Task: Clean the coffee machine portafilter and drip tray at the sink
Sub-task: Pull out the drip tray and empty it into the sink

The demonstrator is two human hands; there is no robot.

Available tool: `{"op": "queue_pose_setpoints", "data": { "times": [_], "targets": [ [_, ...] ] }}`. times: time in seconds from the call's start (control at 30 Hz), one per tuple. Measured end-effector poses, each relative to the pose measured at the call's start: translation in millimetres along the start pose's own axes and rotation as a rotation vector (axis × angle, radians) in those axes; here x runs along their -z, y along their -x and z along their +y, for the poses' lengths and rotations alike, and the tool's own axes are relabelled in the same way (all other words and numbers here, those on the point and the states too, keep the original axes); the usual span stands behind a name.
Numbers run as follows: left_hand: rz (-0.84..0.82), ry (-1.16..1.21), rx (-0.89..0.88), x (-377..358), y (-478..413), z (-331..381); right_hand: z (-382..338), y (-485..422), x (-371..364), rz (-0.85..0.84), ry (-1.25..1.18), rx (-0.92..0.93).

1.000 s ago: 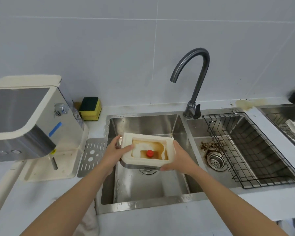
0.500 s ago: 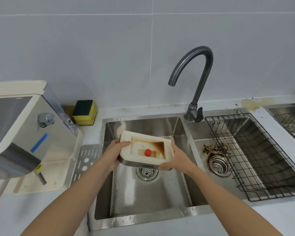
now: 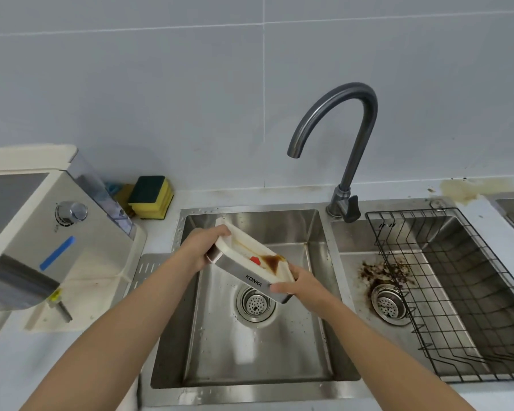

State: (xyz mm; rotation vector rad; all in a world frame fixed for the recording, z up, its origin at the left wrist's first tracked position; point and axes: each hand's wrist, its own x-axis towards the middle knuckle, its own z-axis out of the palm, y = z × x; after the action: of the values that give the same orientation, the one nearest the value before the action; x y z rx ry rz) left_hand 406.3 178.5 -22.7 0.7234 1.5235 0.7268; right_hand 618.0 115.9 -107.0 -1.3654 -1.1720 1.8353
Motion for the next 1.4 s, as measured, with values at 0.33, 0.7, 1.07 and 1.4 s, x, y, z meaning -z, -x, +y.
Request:
{"op": "queue_pose_setpoints", "data": {
  "times": [0.33,0.7,1.07,1.4],
  "targets": [
    [-0.035,-0.144,0.002,-23,-10,46,4,-8,-12,-0.031,-0.391,-0.118],
    [0.019,-0.317,-0.025,-42,-16,60,3,-6,-35,-0.099,-0.686,-0.164],
    [0.062,-0.329,-0.012,-40,-18,51,3,-4,-36,-0.073,-0.690,-0.222],
    [0.070,-0.344,-0.213,-36,-15,83,-20,-10,-28,-0.100,-0.531,-0.077]
  ]
}}
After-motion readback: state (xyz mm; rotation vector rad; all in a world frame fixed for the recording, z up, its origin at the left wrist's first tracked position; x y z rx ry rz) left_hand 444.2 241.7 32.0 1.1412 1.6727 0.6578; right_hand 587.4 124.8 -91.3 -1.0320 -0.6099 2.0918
